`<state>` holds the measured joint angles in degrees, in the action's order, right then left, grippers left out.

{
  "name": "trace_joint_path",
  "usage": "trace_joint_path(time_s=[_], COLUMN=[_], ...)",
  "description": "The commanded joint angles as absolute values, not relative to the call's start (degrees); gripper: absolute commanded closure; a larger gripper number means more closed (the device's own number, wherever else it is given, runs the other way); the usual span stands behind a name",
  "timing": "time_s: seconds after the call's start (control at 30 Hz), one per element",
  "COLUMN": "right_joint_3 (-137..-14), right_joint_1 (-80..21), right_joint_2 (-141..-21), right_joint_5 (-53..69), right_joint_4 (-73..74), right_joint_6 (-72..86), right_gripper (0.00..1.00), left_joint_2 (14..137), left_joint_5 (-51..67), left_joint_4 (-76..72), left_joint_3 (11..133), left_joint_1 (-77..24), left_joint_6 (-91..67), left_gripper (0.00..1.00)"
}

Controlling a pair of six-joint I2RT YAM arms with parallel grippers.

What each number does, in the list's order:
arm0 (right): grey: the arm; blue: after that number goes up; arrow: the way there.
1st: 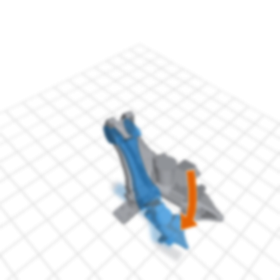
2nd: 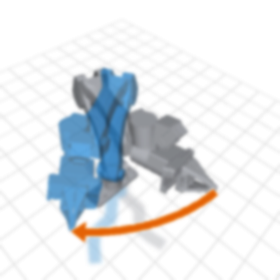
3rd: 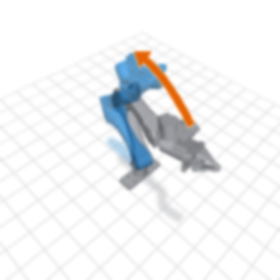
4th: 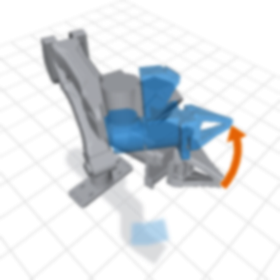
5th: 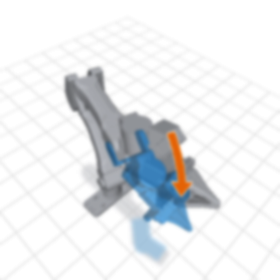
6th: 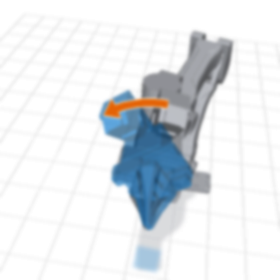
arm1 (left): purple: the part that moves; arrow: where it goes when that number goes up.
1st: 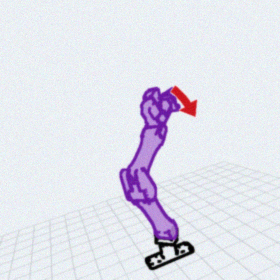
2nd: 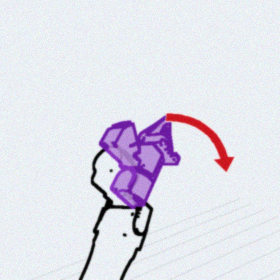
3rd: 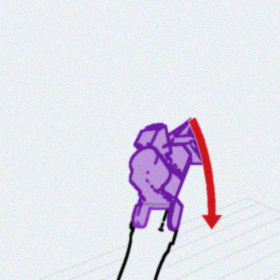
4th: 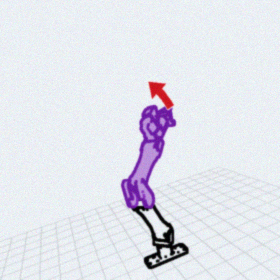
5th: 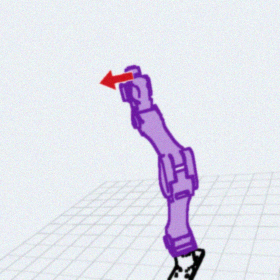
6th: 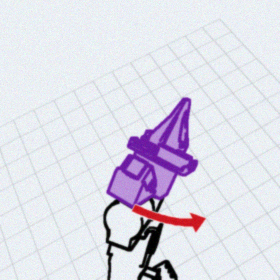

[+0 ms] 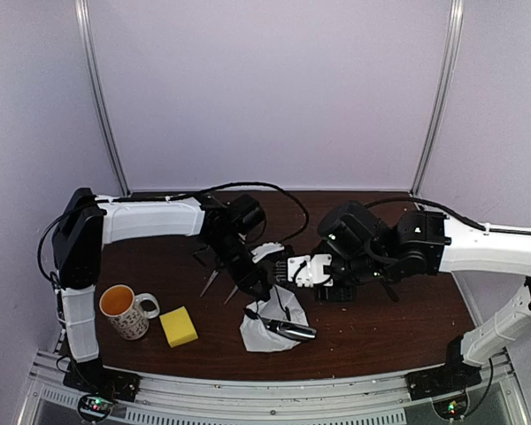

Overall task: Sort the hair-cutting tools
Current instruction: Place the electric hair clipper in the kit bag, then adjust the kit bag at the center of the board.

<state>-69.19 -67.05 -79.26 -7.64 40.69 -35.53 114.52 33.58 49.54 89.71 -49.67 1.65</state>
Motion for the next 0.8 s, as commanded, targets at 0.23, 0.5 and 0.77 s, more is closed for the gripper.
trace_joint_path(time_s=[0.23, 0.5, 0.77], right_joint_3=[-57.89, -63.19, -73.89], right_joint_1=[-50.11, -47.42, -48.35], right_joint_2=[-75.48, -83.81, -99.17], right_joint_5=[20.61, 33.6, 43.04], right_joint_4=[38.27, 39.5, 45.62], right_joint_6=[-12.67, -10.5, -8.38], right_gripper=[0.49, 0.5, 0.48], left_joint_2=[95.15, 76.46, 69.05], left_joint_5=[14.0, 3.0, -7.07], left_joint_4=[27.87, 13.09, 6.98], left_joint_3=[74.77, 58.32, 48.95], left_joint_1=[-49.9, -57.7, -68.39], left_joint_6=[-0.17, 8.9, 14.86], left_gripper=[0.66, 0.36, 0.44])
